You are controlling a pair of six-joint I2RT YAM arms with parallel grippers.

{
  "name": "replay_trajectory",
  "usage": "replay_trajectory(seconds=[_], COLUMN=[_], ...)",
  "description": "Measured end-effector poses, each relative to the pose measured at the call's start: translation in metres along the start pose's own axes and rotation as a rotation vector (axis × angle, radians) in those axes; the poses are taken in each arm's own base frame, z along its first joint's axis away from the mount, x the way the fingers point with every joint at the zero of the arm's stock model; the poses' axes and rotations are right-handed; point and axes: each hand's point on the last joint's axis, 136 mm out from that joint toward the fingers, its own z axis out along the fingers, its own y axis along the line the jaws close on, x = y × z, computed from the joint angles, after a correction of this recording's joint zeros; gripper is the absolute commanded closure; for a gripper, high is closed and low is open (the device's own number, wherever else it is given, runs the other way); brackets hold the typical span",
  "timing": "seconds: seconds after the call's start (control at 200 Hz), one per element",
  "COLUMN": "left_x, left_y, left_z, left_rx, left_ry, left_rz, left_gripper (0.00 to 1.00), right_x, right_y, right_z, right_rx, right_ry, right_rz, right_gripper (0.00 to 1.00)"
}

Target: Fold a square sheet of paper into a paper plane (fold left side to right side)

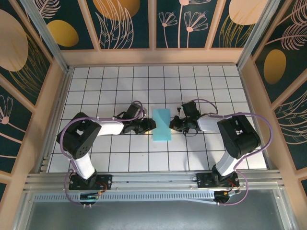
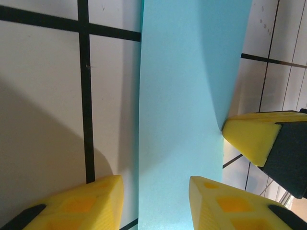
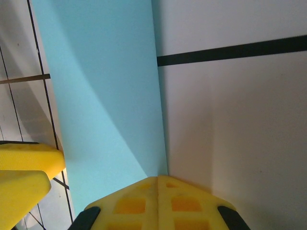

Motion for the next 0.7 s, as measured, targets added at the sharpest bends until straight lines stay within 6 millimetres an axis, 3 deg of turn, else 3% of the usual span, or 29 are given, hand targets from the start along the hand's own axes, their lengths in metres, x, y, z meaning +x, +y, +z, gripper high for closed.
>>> replay_trajectory(seconds=[0.525, 0.701], left_x=[0.002, -0.002], left_y=[-0.012, -0.013], left_z=[0.006, 0.006], left_rx=[0.04, 0.04], left_ry=[0.015, -0.002], left_rz=[0.004, 0.001], left_gripper=[0.59, 0.67], right_x=[0.0, 0.0], right_y=[0.0, 0.0], right_z=[0.0, 0.0], right_rx=[0.0, 0.0], right_ry=[-0.001, -0.001], right_rz=[0.0, 0.0], right_gripper=[1.0, 1.0])
